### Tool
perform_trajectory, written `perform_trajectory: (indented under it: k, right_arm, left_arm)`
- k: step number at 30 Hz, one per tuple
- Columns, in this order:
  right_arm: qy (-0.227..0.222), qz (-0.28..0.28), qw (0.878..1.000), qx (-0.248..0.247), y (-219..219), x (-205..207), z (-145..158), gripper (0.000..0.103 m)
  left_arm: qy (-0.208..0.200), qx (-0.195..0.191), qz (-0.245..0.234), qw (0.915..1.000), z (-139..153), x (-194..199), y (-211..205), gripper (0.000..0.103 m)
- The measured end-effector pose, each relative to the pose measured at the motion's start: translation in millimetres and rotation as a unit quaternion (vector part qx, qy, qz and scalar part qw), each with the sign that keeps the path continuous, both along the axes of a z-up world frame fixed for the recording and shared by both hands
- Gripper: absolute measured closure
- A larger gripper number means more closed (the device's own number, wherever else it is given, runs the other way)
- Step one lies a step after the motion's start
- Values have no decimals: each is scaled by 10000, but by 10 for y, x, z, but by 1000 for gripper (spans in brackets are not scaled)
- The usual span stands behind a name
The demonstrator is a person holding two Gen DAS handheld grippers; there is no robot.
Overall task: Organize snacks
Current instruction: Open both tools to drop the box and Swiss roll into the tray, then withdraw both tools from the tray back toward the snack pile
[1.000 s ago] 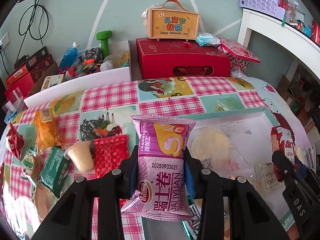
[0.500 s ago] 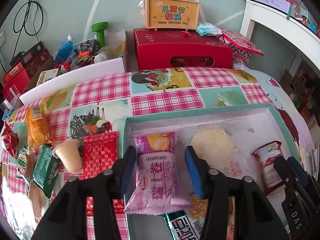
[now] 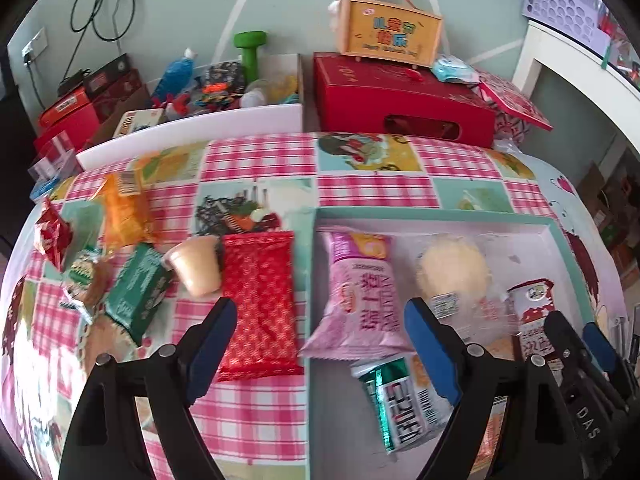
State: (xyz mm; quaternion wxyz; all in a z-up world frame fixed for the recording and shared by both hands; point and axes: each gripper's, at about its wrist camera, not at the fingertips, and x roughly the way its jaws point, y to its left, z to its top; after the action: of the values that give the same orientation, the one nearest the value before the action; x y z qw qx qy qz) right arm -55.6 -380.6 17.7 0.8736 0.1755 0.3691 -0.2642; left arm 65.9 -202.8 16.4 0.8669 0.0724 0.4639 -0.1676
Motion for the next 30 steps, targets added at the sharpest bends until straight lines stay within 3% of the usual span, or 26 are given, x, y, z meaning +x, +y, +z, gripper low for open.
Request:
perform_trajectory:
  k: [4,9,26,30]
  right_arm:
    - [-16,51,10000,-10,34,2,30,16]
    - [-78,102,9999,-83,107,18,90,0]
    - [-67,319,9992,-224,447,130,272,0]
    - [-162,582,9981,-145,637,214,306,0]
  left_arm:
    - [17,40,179,9998,-49,-18,138,15]
    - [7,89,271,9996,-76,-47,266,15]
    - [-113,282,536,9981,34,-87,756,15]
    - [-166,352,705,9968,86,-78,939,15]
